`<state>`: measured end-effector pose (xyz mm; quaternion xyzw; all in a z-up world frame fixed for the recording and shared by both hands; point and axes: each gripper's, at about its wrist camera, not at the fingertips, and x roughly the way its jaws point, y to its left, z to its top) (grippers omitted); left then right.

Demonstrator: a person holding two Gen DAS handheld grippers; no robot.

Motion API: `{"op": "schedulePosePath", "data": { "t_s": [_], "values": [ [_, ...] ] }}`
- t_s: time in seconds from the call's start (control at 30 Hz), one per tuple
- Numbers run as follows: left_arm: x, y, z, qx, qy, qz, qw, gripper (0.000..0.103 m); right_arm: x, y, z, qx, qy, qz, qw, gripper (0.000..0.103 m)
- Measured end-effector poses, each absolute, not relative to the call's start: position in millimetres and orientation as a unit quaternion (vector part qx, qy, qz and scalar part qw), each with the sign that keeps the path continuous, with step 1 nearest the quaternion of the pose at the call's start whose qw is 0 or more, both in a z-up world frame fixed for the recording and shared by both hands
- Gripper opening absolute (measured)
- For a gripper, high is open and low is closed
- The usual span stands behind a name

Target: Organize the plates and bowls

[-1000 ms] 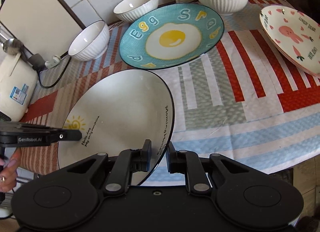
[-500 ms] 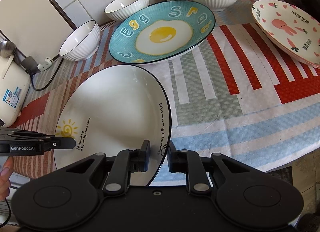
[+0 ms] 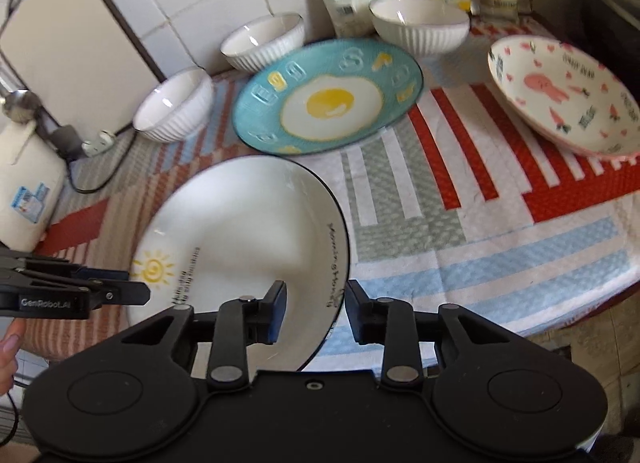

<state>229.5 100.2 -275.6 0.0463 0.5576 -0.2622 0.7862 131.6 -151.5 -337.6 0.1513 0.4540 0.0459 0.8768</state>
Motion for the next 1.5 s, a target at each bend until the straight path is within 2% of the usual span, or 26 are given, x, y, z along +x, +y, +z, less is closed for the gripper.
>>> {"op": "schedulePosePath", "data": {
  "t_s": [0.33,0.57,1.03,1.2,1.3,1.5],
  "values": [
    [206.6,96.3,-221.9,0.058,0.527,-0.307,0.79,0.041,104.1,-144.9,-284.2,0.121,0.411,0.063,0.901,0.039],
    [193.1,92.8,-183.9,0.09,0.492,-0.321,0.804,0.046,88.7,-149.5,-249.1,0.157,0.385,0.094,0.905,0.04],
    [207.4,77.1,-128.2,0.096,0.445,-0.335,0.825,0.061,82.1,-152.3,-173.0,0.121,0.309,0.082,0.94,0.056],
    [222.7,61.8,-119.2,0.089,0.439,-0.335,0.829,0.063,94.5,-160.4,-165.9,0.116,0.296,0.067,0.946,0.058],
    [236.4,52.3,-119.1,0.086,0.438,-0.331,0.832,0.069,105.7,-169.6,-167.4,0.123,0.295,0.063,0.945,0.058],
    [275.5,36.8,-138.3,0.067,0.456,-0.311,0.831,0.07,136.7,-187.3,-187.7,0.139,0.317,0.049,0.937,0.058]
  ]
}}
